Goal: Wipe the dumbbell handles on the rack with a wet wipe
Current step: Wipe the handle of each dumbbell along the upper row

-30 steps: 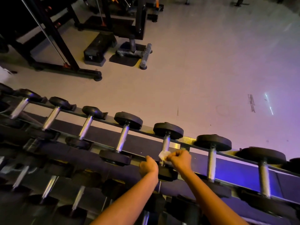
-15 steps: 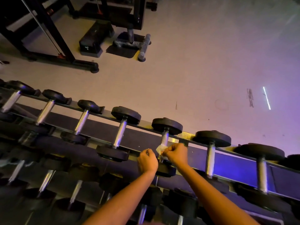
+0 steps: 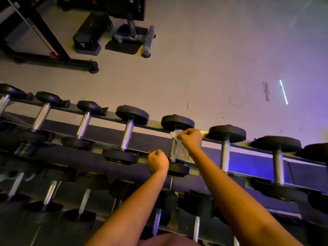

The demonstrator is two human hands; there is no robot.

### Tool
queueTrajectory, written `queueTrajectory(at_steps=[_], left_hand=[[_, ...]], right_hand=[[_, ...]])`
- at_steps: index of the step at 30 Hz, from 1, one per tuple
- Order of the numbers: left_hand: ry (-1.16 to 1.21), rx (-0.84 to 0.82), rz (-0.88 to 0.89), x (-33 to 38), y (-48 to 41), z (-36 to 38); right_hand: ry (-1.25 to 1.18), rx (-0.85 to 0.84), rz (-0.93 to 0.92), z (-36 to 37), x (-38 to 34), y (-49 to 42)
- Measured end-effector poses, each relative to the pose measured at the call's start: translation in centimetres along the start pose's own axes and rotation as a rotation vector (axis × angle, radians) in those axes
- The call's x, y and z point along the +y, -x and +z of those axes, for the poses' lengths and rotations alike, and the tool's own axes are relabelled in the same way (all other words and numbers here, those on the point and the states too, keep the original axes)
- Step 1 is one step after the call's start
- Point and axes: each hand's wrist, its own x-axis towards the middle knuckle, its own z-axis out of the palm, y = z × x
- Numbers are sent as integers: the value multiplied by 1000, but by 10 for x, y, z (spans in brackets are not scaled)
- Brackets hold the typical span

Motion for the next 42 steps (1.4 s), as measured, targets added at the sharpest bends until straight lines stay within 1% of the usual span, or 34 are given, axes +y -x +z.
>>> queueTrajectory(at_steps=[3, 5, 8, 12, 19, 25, 30, 35, 37, 39, 42], left_hand=[[-4, 1, 0, 1, 1, 0], [-28, 6, 4, -1, 0, 1], [-25, 11, 15, 0, 1, 1], [14, 20, 12, -3, -2, 5], [49, 52, 20, -7, -4, 8], [11, 61, 50, -13, -11, 11], [-61, 29, 78, -11, -8, 9], [-79, 8, 70, -11, -7, 6], [-83, 10, 84, -12, -6, 5], [-132, 0, 141, -12, -5, 4], [-291, -37, 289, -14, 1, 1]], right_hand=[[111, -71, 15, 1, 21, 16], [141, -105, 46, 3, 41, 31], [119, -80, 20, 8, 57, 48], [62, -21, -1, 11, 58, 52], [5, -33, -10, 9, 58, 54], [-7, -61, 2, 7, 59, 52], [0, -72, 11, 5, 56, 52], [2, -46, 27, 6, 54, 55], [-19, -56, 23, 5, 55, 58], [-85, -73, 12, -2, 57, 62], [-310, -43, 49, -25, 59, 72]])
